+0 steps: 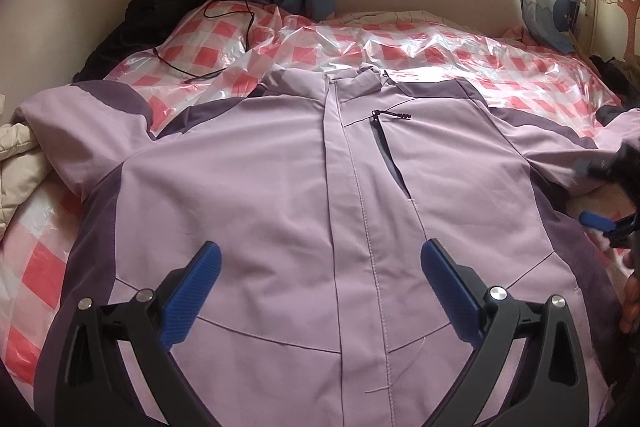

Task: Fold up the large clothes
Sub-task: 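Reach the right gripper to the sleeve cuff and grasp it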

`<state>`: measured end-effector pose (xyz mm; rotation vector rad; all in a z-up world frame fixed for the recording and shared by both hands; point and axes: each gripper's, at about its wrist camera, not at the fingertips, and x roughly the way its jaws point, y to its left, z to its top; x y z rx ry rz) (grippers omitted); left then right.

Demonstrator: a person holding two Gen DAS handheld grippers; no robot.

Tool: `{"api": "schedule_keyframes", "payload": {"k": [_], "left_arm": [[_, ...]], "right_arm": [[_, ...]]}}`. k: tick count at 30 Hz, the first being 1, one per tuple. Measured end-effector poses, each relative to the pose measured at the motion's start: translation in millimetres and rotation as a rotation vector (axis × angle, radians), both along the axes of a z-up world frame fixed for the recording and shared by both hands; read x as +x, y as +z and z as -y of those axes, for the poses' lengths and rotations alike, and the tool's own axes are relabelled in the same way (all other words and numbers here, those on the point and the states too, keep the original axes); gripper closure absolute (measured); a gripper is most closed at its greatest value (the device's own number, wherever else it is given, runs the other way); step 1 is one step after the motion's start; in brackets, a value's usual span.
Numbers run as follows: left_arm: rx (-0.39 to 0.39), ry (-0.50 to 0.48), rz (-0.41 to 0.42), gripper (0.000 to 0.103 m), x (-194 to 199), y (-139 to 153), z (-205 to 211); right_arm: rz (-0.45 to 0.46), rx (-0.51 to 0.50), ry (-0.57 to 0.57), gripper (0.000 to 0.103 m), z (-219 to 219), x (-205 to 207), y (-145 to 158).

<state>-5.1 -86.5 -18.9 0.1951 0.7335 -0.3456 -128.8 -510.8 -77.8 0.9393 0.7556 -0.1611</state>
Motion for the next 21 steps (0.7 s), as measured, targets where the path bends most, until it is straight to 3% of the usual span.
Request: {"api": "schedule_keyframes", "payload": {"k": [3,10,13,18,21], "left_arm": [[-0.002,0.002,-0.010,0.007,0.8,-0.6,0.1],[-0.009,-0.007,-0.040,0.007,3.8,-4.0,0.4],[-0.019,-0.008,-0.092,0.007,8.3,-10.5,-0.6],[-0.021,-0.001,-0.103,0.007,8.5,-14.1,-0.8],[-0.016,-0.004,-0.115,0.007,10.7,-16.1,-0.2]], "right_arm": [[0.053,-0.022,-0.095,0.006,18.3,-18.8,13.2],[0.119,0.062,-0.263,0.006,56.1,-53.0,8.4],[0.159,0.065,-0.309,0.006,65.2,-65.0,11.9],[0.189,0.112,-0.356,0.006,80.3,-75.1,9.2],[0.197,0.074,-0.381,0.006,91.9,-76.7,22.4]]}}
